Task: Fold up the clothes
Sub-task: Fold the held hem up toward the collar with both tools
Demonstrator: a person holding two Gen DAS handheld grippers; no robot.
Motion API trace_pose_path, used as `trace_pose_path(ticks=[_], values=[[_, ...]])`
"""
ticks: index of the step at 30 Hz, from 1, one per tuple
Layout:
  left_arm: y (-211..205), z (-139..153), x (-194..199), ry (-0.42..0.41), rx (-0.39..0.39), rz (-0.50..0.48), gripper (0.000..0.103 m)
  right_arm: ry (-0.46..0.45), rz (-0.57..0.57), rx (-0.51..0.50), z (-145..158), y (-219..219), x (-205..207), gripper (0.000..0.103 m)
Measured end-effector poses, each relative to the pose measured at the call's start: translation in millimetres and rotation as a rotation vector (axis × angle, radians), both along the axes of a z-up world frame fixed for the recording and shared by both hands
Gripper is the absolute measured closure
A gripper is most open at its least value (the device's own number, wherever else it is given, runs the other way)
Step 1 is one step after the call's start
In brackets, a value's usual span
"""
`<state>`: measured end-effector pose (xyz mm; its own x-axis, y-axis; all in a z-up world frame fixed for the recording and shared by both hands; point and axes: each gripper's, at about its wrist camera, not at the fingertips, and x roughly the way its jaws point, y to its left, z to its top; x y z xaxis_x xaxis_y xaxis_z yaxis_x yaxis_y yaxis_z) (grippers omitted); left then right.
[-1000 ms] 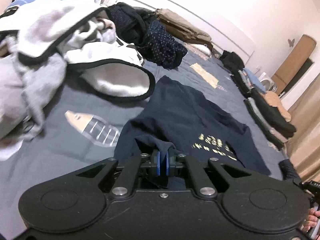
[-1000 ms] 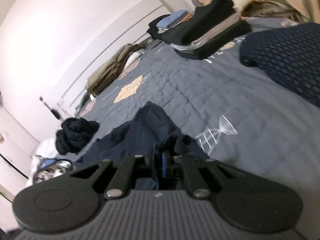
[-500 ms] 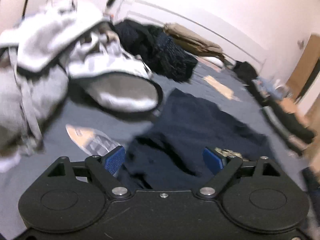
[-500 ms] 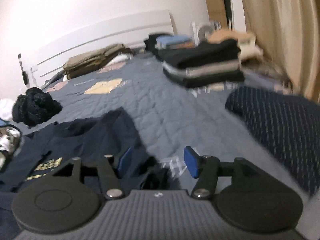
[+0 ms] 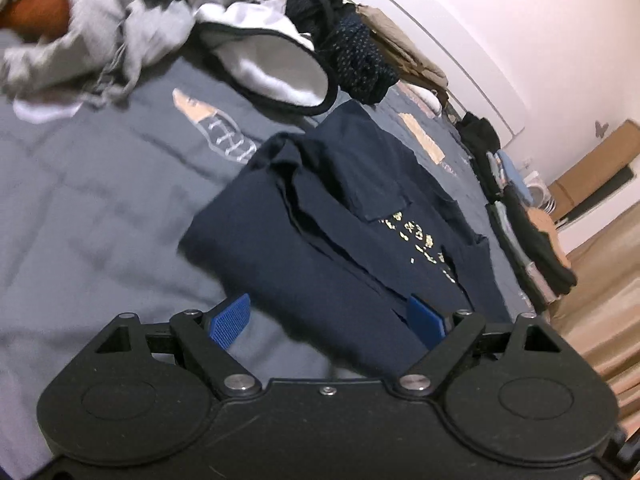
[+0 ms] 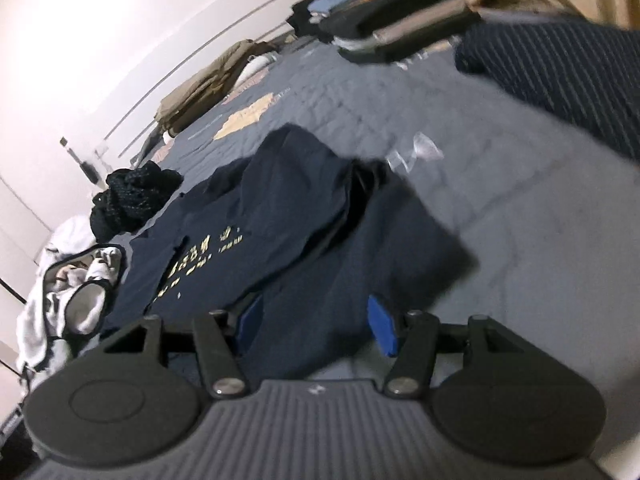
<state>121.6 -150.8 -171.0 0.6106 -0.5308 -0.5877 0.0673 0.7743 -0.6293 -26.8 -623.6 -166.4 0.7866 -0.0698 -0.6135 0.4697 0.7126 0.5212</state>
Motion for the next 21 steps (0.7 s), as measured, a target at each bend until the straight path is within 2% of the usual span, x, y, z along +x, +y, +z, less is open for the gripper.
trace_pose_path(ticks=[5, 8, 10, 14, 18, 21], values=[[1, -16, -5, 0.050, -0.045, 0.028, 0.020, -0.004, -0.056, 0.124, -23, -4, -20, 0.046], [2, -25, -3, 0.090, -0.066, 0.055, 0.025, -0.007, -0.075, 0.220, -38, -11, -24, 0.046], [1, -28, 0, 0.096, -0.074, 0.063, 0.027, -0.013, -0.083, 0.249, -46, -12, -23, 0.046], [-10, -33, 8, 0.076, -0.079, 0.061, 0.031, -0.032, -0.086, 0.235, -55, -10, -10, 0.045], [-19, -37, 19, 0.058, -0.053, 0.055, 0.031, -0.063, -0.082, 0.215, -60, -14, 3, 0.043], [-21, -39, 26, 0.041, -0.054, 0.060, 0.035, -0.082, -0.079, 0.219, -62, -19, 9, 0.042]])
